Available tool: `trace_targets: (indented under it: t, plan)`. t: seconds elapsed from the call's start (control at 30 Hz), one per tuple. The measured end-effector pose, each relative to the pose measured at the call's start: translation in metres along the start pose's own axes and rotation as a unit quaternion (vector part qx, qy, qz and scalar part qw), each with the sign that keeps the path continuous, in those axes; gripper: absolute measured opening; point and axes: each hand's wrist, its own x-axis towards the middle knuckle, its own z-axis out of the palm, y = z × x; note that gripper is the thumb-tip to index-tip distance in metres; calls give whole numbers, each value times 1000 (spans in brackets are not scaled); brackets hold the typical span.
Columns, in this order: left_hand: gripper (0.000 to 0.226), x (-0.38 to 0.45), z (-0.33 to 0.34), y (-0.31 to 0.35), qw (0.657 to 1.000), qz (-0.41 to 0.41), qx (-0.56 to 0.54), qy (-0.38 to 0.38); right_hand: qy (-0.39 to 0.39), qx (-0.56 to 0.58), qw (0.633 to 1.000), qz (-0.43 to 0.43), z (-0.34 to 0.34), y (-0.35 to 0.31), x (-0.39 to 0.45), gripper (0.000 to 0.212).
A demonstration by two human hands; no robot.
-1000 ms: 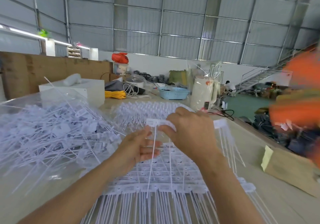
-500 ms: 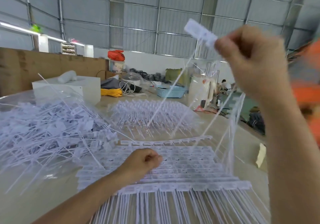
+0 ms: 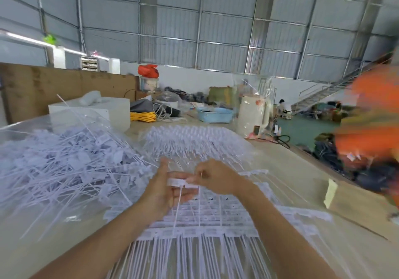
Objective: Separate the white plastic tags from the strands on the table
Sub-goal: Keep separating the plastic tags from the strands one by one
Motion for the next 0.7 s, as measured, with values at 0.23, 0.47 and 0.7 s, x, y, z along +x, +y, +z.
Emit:
trace_targets:
  t: [0.23,0.47,0.7]
  plan:
    - [16,3,0,-5,979,101,172,45,62,161,984,38,42,28,1,37]
    - [31,-2,1,2,962,138,228,57,88,236,968,-8,38,11,4,25]
    - [31,-8,7,4,937,190,290,48,78,243,967,-10,35,6,1,36]
